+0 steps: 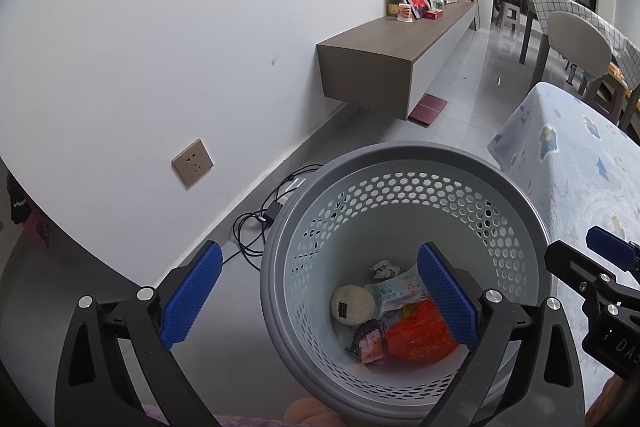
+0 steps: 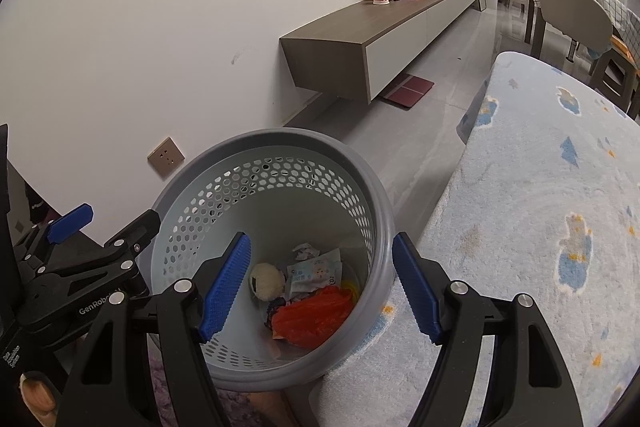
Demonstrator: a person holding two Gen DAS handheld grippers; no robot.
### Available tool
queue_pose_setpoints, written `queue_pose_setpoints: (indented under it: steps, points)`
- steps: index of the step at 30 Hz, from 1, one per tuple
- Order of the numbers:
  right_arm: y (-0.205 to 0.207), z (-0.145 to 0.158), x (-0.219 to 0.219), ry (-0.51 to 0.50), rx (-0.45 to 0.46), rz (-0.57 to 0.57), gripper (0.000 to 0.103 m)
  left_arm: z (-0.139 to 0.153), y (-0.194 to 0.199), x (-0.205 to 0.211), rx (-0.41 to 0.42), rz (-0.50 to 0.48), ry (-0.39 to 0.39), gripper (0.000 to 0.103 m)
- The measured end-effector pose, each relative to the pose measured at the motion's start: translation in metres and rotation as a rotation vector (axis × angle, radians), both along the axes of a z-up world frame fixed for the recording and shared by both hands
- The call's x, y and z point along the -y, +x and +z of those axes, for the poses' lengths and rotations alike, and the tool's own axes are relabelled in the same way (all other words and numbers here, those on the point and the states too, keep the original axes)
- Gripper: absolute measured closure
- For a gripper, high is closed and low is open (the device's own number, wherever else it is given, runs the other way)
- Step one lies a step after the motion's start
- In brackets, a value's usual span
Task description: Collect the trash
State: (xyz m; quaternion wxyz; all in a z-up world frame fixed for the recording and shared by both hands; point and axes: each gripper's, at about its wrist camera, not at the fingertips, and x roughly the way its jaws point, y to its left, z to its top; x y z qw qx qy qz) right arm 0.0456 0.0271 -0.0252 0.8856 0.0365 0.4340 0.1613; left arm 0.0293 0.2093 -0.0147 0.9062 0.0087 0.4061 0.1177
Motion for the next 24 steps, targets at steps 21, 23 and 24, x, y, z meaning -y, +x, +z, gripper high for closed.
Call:
queue_pose_setpoints:
  steps: [21, 23, 24]
  points:
    - [-0.0006, 0.0021, -0.0026, 0.003, -0.001, 0.005, 0.033, 0.0006, 0.0002, -0.0008, -0.001, 0.002, 0.005, 0.007]
    - [-0.0007, 0.0022, -0.0028, 0.003, 0.000, 0.005, 0.033, 0.0006, 0.0001, -0.0008, -0.001, 0.001, 0.002, 0.007]
    - [-0.0007, 0.0022, -0.0027, 0.002, -0.001, 0.005, 0.033, 0.0006, 0.0001, -0.0009, -0.001, 0.001, 0.001, 0.007]
